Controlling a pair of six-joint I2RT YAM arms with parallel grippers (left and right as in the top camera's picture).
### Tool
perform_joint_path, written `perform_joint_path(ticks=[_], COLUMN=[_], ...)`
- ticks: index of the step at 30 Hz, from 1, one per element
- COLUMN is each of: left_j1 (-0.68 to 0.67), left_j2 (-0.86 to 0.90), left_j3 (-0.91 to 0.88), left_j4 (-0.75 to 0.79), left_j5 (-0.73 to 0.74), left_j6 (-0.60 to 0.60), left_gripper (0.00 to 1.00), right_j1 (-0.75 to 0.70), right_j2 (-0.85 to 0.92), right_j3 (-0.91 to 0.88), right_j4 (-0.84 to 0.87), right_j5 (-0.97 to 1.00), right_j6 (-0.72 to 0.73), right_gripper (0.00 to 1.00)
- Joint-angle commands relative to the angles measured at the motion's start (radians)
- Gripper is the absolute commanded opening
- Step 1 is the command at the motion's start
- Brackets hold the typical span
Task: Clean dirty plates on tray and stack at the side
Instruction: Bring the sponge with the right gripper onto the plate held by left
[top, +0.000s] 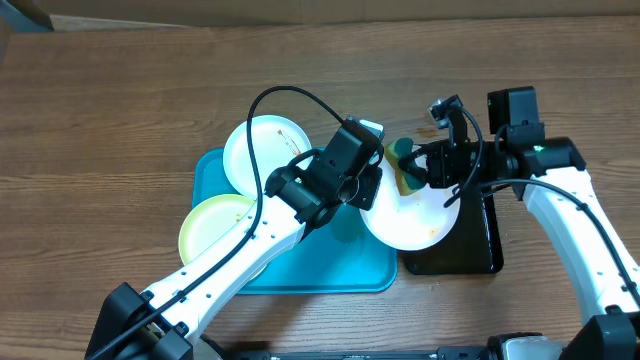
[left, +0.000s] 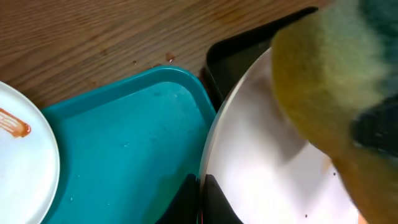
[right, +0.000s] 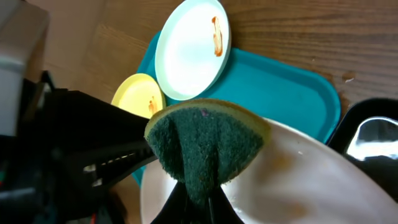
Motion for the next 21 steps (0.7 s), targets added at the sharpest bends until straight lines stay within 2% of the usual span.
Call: perform_joint_path(ticks=[1, 7, 21], left_j1=[-0.002, 0.004, 0.013], left_j2=[-0.003, -0.003, -0.003], left_j3=[0.021, 0.022, 0.031], left_j4=[0.007, 0.007, 0.002], left_j5=[0.018, 0.018, 0.009], left_j6=[0.008, 0.008, 0.008], left_gripper=[0.04, 0.04, 0.04], right_j1=[0.005, 0.005, 0.001], right_j2=[0.002, 0.002, -0.016], right_j3=[-0.045, -0.121, -0.163], right_j4=[0.049, 0.128, 0.072], right_j5=[-0.005, -0.007, 0.02], right_j6=[-0.042, -0.011, -0.012], right_gripper=[0.04, 0.04, 0.04])
